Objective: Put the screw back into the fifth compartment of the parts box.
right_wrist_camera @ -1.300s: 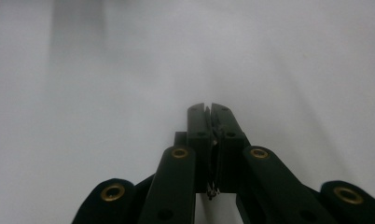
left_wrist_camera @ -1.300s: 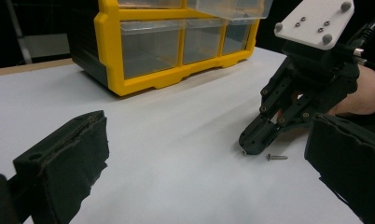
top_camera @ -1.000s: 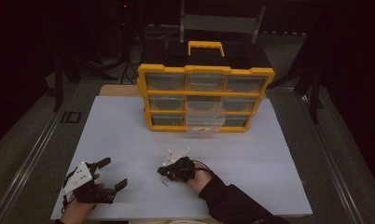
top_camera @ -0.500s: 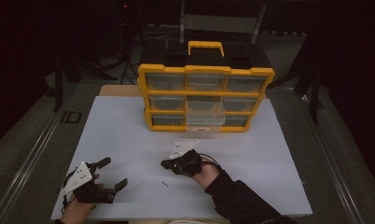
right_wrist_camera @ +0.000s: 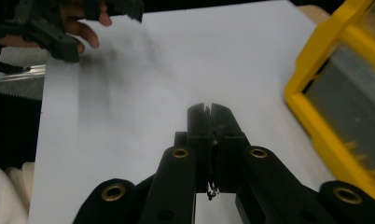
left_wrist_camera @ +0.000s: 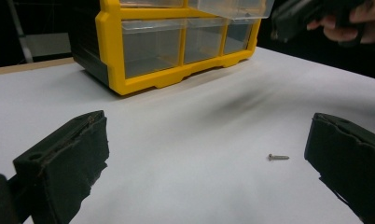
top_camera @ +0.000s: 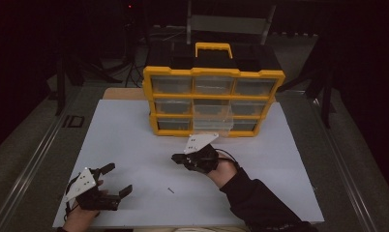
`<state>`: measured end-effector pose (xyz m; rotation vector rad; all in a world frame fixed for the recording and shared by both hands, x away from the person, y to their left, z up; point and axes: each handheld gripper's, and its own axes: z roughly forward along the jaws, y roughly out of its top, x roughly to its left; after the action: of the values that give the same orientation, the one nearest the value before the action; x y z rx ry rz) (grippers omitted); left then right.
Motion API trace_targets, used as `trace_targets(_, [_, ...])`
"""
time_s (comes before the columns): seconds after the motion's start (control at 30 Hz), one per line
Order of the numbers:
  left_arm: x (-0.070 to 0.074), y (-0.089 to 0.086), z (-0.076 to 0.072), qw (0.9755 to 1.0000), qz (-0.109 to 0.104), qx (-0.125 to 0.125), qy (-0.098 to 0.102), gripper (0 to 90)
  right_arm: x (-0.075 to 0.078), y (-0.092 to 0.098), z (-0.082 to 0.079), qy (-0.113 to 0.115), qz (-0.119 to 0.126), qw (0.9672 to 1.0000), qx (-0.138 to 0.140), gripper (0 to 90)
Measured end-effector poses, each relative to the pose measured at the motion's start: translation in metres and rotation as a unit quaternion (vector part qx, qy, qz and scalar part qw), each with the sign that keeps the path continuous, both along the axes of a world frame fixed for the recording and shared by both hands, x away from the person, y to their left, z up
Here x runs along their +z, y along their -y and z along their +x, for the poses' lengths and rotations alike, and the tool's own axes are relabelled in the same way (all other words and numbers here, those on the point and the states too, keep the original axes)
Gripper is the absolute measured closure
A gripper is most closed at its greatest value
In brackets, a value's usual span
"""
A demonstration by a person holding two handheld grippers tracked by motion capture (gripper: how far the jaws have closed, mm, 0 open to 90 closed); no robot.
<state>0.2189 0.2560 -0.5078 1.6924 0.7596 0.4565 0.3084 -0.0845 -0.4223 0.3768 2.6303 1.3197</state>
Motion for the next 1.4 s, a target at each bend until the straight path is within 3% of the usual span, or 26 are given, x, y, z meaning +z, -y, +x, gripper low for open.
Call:
trace_targets(0.6, [0.0, 0.0, 0.0, 1.0, 0.0, 0.0, 0.0, 0.6, 0.055, 0.03, 0.012, 0.052, 0.035, 0.9975, -0.031, 87.7])
trace_targets(1.03, [-0.001, 0.0, 0.0, 1.0, 0.001, 0.0, -0.002, 0.6, 0.103, 0.067, 0.033, 0.094, 0.071, 0.9892, -0.086, 87.7])
trace_targets(1.4, [-0.001, 0.0, 0.001, 1.0, 0.0, 0.0, -0.002, 0.6, 0.108, 0.089, 0.057, 0.098, 0.064, 0.9846, -0.13, 87.7])
